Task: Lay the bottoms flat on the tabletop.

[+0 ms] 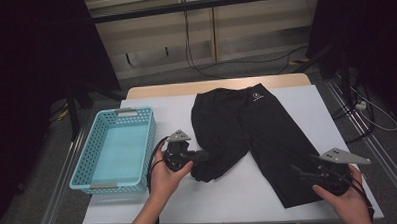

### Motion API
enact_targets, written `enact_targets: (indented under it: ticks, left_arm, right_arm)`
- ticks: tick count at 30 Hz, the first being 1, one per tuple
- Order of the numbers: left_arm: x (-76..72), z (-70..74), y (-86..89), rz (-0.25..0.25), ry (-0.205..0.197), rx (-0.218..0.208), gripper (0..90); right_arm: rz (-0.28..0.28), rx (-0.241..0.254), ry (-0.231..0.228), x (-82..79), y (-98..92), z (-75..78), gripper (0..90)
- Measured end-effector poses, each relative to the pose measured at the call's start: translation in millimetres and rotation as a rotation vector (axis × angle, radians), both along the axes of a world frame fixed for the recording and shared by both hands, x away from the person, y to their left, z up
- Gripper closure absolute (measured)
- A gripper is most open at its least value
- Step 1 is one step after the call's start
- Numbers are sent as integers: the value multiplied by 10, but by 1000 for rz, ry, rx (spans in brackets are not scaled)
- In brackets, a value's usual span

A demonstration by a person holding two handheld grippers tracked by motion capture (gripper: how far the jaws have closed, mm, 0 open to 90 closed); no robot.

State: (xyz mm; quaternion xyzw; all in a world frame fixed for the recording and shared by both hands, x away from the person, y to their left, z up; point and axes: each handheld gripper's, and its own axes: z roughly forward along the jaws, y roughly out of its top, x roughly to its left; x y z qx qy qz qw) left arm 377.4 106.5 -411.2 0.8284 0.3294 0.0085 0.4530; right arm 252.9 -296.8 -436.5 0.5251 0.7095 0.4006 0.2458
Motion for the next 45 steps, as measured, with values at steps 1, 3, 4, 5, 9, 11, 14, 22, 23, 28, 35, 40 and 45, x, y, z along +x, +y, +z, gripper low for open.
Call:
enact_targets:
  ticks: [1, 3, 4, 5, 9, 11, 14, 22, 23, 28, 35, 40, 45]
  left_arm:
    - [2, -5, 15, 8, 0, -3, 853]
    - [12, -16, 46, 18, -1, -6, 851]
    - [19, -20, 61, 25, 0, -5, 849]
    - [25, -28, 73, 35, -3, -9, 848]
    - [59, -69, 117, 68, 1, -4, 844]
    - [81, -110, 140, 98, -2, 4, 820]
    - [104, -147, 174, 122, -12, 24, 766]
    - [121, -178, 199, 145, -51, 49, 344]
    - [116, -178, 189, 144, -50, 50, 311]
    - [99, -159, 164, 125, -54, 70, 212]
    - [74, -161, 172, 114, -50, 89, 165]
    - [57, -139, 163, 109, -59, 86, 158]
    - [51, -130, 172, 113, -56, 82, 154]
  right_arm:
    - [6, 3, 2, 10, 24, 3, 260]
    - [27, 5, 1, 32, 70, 10, 260]
    - [50, 7, 3, 43, 95, 18, 260]
    - [66, 6, 0, 51, 120, 29, 260]
    - [96, 20, -6, 102, 213, 49, 258]
    - [110, 25, 1, 144, 255, 37, 252]
    - [132, 33, 10, 204, 327, 27, 237]
    - [199, 15, 40, 381, 599, -17, 251]
    - [210, 16, 40, 406, 644, -16, 251]
    - [267, 0, 41, 519, 878, -20, 250]
    - [291, -16, 46, 618, 1079, -62, 214]
    - [309, -25, 54, 651, 1184, -90, 223]
    - [320, -11, 65, 698, 1319, -124, 249]
